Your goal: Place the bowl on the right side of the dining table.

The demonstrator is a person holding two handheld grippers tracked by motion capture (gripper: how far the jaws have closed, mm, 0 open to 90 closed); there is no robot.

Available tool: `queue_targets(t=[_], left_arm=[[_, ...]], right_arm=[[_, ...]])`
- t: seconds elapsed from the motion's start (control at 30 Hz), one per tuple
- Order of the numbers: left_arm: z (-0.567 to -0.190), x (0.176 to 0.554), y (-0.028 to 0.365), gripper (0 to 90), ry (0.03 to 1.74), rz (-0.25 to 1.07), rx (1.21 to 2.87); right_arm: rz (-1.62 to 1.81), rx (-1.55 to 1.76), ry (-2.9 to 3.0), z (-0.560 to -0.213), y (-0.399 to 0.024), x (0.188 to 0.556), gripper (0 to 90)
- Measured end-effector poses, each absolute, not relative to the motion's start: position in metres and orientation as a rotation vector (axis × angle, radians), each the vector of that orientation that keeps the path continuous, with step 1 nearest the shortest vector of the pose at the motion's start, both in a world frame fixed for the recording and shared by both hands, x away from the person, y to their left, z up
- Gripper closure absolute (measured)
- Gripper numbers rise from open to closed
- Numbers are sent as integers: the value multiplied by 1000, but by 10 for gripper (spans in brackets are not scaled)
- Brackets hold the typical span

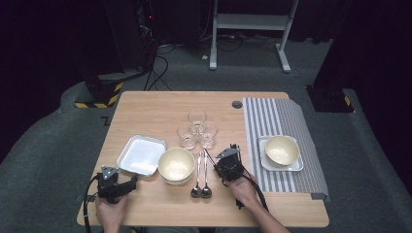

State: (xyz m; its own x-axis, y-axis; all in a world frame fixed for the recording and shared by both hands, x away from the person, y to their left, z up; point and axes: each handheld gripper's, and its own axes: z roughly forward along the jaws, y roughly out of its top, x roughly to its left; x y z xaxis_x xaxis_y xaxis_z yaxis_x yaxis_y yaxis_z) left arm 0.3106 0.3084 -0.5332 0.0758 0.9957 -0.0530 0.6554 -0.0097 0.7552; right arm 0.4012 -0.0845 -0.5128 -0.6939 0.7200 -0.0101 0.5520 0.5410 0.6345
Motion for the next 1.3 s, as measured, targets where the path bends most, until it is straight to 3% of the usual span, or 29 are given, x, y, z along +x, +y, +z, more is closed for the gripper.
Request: queue_targets(t=[1.3], left_arm=[[-533, 311, 308, 171, 1646, 696, 1731]], right_arm=[[906, 1063, 2502, -513, -69, 425, 838]])
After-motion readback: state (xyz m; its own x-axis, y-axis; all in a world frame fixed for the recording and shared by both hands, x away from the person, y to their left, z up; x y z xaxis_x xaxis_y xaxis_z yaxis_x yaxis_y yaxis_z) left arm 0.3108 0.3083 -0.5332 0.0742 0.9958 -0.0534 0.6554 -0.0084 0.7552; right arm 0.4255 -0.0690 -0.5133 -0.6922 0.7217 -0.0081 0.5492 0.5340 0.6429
